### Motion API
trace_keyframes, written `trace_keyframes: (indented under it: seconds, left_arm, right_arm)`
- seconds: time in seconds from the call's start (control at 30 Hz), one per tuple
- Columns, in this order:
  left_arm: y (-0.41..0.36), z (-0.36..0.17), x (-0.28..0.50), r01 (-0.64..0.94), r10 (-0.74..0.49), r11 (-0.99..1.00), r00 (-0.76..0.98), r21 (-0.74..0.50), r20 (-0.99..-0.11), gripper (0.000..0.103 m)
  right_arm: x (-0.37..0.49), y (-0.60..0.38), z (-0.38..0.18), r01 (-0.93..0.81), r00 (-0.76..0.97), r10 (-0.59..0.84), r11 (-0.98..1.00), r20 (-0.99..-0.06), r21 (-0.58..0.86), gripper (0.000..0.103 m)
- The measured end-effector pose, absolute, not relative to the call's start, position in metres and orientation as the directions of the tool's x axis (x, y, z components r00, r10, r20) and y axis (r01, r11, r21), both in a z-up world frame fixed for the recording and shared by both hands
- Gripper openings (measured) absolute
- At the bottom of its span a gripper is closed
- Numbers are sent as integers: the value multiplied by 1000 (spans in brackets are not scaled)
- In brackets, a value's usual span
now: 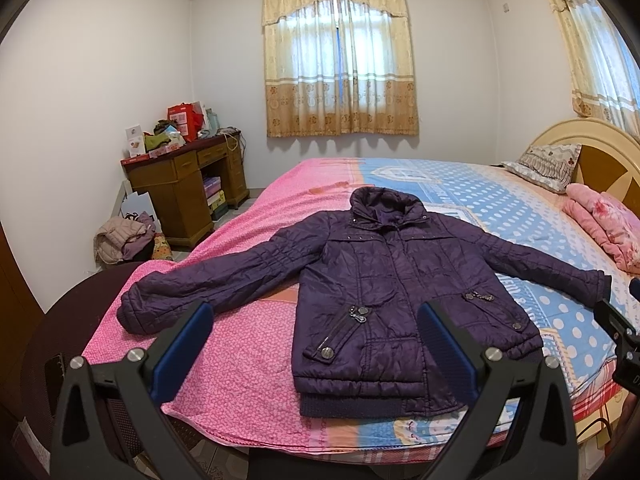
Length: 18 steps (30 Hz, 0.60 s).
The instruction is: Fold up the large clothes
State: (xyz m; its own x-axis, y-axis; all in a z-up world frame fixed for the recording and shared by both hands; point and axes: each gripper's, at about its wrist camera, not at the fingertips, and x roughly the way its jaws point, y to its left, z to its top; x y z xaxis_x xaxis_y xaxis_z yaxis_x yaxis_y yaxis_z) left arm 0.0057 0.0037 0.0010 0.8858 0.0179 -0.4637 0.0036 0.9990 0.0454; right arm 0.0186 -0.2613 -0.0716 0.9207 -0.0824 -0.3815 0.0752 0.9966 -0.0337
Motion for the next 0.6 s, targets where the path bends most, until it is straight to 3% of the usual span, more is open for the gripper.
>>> trace_keyframes:
  seconds: [0.6]
  left_arm:
    - [5, -1, 7, 6, 17, 999, 883, 47, -469, 103]
  right_arm:
    - [22, -262, -76, 63, 917, -70, 998, -393, -30, 102]
